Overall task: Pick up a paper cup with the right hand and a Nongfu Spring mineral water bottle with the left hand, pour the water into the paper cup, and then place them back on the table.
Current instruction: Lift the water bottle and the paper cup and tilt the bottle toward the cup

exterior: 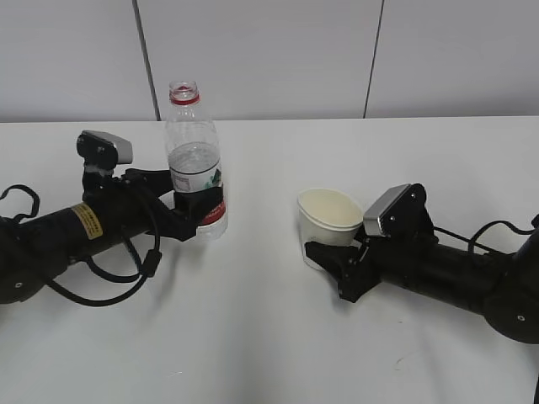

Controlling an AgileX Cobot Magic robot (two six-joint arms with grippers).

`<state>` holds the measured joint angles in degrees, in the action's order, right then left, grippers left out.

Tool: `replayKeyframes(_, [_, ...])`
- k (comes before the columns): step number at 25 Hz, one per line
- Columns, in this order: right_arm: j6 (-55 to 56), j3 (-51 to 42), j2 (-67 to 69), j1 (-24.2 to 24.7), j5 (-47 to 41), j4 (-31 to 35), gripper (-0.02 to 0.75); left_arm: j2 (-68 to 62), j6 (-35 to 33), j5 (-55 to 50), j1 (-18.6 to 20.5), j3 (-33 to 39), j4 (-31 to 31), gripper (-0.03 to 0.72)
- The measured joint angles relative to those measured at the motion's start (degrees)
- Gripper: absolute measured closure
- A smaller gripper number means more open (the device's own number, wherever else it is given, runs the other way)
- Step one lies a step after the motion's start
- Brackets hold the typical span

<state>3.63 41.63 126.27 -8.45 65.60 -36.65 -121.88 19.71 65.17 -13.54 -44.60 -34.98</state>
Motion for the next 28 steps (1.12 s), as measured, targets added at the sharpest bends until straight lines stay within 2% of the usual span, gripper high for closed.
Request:
replayKeyframes(6, [0.00,0.49,0.00,0.00,0.00,-0.20,0.242,-2.09,0.36,0.06,-2.58,-2.54,0.47,0.140])
replayKeyframes(16, [0.00,0.49,0.00,0.00,0.00,-2.08,0.242,-1.64,0.44,-2.48,-2.75,-2.76,0.28,0.272])
replayKeyframes(21, [0.00,0.49,-0.13,0.00,0.00,-3.86,0.242,2.01,-0.11,-10.04,-2.76,-2.82,-2.27,0.349])
replayKeyframes(28, [1.92,0.49,-3.84,-0.35,-1.98,-7.36,0.242,8.30,-6.26,-22.83,-2.81,-2.64,-3.59,0.366])
